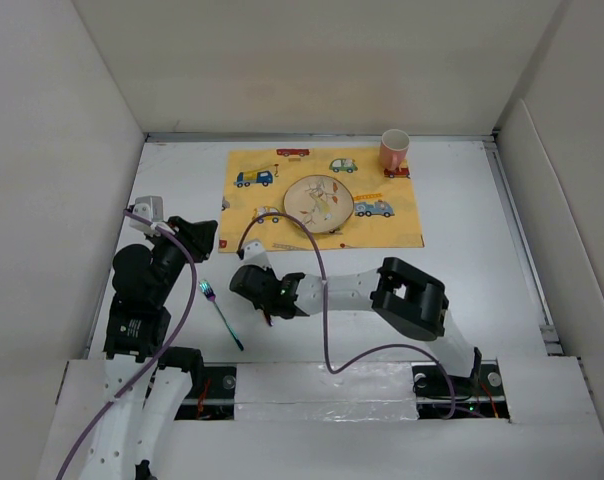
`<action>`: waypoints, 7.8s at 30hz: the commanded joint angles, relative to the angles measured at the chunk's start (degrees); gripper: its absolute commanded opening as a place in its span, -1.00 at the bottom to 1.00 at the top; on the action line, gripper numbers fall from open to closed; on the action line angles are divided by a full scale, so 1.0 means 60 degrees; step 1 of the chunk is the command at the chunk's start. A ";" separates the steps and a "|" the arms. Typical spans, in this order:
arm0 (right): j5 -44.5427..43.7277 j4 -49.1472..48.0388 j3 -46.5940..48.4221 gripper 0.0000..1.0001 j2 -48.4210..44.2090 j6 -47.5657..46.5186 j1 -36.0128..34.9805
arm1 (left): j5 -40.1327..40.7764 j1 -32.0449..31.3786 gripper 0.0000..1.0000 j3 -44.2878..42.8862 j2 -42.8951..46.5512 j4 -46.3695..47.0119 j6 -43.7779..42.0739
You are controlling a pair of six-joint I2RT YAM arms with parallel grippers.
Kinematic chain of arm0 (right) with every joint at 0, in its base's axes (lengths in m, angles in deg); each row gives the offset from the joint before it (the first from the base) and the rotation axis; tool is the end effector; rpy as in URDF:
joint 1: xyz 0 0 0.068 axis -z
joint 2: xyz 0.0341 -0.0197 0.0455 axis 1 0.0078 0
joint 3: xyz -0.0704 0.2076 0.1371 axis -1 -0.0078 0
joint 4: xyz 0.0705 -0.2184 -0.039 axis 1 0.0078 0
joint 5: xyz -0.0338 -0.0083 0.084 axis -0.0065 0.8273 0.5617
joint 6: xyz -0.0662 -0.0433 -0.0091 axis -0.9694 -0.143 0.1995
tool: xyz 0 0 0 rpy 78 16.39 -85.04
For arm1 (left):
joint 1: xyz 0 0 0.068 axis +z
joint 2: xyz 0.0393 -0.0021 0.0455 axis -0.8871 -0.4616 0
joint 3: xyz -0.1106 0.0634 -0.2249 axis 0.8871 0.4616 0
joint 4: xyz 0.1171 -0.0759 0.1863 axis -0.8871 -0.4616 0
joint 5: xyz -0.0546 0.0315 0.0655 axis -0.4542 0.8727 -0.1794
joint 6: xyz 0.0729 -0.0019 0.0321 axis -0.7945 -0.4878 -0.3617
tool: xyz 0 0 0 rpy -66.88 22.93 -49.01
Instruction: Set the dinner table for one person
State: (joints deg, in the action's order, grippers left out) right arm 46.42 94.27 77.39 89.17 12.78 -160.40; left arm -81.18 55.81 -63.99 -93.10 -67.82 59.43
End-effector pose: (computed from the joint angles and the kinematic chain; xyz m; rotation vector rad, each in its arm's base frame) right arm 0.1782 0.4101 0.1381 -0.5780 2.2436 0.2634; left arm 0.1358 -0.0312 0.3449 -0.0458 1.5414 -0.5902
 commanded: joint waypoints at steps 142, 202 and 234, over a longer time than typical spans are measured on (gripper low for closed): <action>0.0337 -0.0414 -0.3619 -1.00 -0.6040 -0.1391 0.5024 | -0.0057 -0.0129 -0.65 -0.0356 -0.0024 0.0214 -0.0146; 0.2155 -0.2832 -0.2727 -0.57 -0.4035 -0.0498 0.1031 | -0.0966 -0.0129 -0.74 -0.2405 0.0415 0.1313 0.1187; -0.0349 0.0201 0.3164 -1.00 0.1536 -0.0557 -0.1069 | -0.0145 -0.0216 -0.25 -0.3551 0.1178 0.0551 0.0645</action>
State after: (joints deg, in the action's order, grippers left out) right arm 48.74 94.47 94.67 100.32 8.83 -167.22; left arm -82.78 54.71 -86.48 -86.32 -66.57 64.28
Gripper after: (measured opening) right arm 0.022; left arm 0.370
